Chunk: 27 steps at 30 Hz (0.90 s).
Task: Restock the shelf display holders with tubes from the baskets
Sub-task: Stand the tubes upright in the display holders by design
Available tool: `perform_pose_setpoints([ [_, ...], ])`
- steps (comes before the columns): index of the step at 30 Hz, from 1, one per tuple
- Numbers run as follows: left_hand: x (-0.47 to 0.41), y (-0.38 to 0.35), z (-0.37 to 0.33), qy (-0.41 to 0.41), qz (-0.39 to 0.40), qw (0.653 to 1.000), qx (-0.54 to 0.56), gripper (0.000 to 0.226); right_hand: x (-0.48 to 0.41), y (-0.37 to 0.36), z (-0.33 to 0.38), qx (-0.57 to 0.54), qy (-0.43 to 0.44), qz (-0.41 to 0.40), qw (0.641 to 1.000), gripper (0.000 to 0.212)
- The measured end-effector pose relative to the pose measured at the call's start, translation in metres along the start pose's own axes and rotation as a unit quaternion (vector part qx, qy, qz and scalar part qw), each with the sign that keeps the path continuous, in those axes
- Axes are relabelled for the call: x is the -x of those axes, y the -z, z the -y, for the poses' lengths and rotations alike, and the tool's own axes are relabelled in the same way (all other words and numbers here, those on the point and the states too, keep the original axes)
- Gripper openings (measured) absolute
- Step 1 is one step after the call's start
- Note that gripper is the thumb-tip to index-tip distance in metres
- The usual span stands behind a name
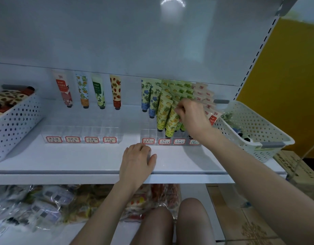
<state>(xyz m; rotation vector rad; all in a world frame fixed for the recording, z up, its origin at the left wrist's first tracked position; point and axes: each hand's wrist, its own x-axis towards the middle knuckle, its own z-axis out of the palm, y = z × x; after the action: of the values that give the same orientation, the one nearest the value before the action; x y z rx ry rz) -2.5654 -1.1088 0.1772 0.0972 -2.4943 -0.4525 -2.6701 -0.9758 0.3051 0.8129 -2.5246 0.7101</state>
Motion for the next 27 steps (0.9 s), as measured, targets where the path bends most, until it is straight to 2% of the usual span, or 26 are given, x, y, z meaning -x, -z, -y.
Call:
perform_pose_setpoints([
  [5,0.0009,0.0000,0.0004,-0.001,0.001,1.000,-0.003,0.015,-0.0017,0.0053,-0.0003,0.000,0.005,0.014,1.000,0.020],
  [20,0.0007,-0.0014,0.0001,0.003,-0.006,1.000,0.016,0.014,0.0037,0.0071,-0.0023,-0.047,0.020,-0.016,0.999,0.020],
  [27,0.0002,-0.0021,0.0012,0.003,0.002,1.000,0.011,0.017,0.0033,0.0083,-0.0037,-0.031,0.030,-0.007,0.999,0.019],
])
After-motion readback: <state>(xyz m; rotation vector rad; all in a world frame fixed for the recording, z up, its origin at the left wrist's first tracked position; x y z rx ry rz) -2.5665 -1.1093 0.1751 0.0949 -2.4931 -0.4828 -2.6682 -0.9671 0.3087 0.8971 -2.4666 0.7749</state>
